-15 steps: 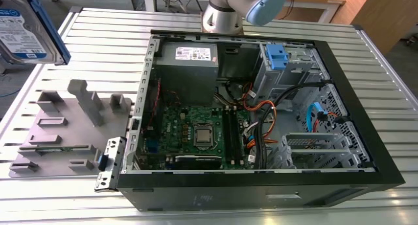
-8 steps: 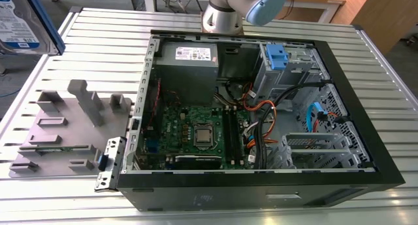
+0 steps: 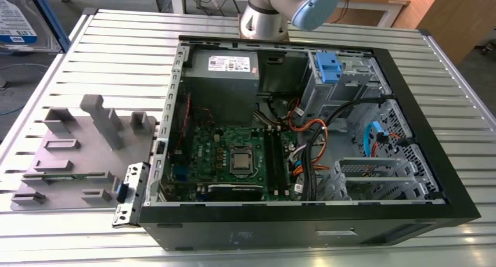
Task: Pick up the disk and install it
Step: 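Pick up the disk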
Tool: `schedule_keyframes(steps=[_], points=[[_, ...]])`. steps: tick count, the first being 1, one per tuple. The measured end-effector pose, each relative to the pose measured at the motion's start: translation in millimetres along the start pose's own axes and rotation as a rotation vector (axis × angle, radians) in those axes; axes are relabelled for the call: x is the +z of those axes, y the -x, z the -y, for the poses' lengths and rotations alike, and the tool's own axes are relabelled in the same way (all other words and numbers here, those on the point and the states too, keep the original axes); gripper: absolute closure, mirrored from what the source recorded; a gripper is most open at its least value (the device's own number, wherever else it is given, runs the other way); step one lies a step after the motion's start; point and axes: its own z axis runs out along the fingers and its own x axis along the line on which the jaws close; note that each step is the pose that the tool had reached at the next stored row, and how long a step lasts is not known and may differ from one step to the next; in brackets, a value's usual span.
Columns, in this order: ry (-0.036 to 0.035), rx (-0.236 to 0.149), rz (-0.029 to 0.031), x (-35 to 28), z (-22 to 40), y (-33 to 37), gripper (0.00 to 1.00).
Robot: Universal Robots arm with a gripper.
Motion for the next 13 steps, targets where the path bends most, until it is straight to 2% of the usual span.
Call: schedule_keyframes(steps=[3, 9, 13], points=[[0.0001, 0.0, 0.0, -2.6, 0.0, 0.0, 0.65], [-0.0001, 0.0, 0.0001, -2.7, 0.7, 0.0, 0.65], [0.0001, 0.0, 0.0, -2.9, 6.3, 0.0, 0.65]])
